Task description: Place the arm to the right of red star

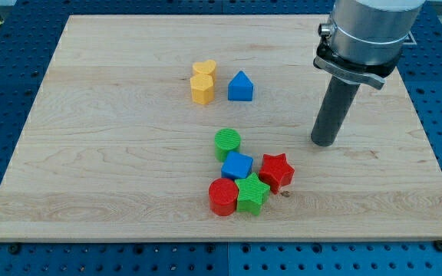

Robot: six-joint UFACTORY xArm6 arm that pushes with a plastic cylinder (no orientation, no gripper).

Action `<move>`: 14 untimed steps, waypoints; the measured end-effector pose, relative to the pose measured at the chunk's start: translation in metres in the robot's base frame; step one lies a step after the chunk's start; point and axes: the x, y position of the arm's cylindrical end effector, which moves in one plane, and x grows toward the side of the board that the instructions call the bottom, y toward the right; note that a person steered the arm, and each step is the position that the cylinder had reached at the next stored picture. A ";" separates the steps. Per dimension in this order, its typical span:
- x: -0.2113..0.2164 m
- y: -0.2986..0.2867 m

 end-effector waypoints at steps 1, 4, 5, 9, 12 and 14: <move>0.000 0.000; 0.026 0.000; 0.038 0.000; 0.041 0.000; 0.050 0.000; 0.056 0.001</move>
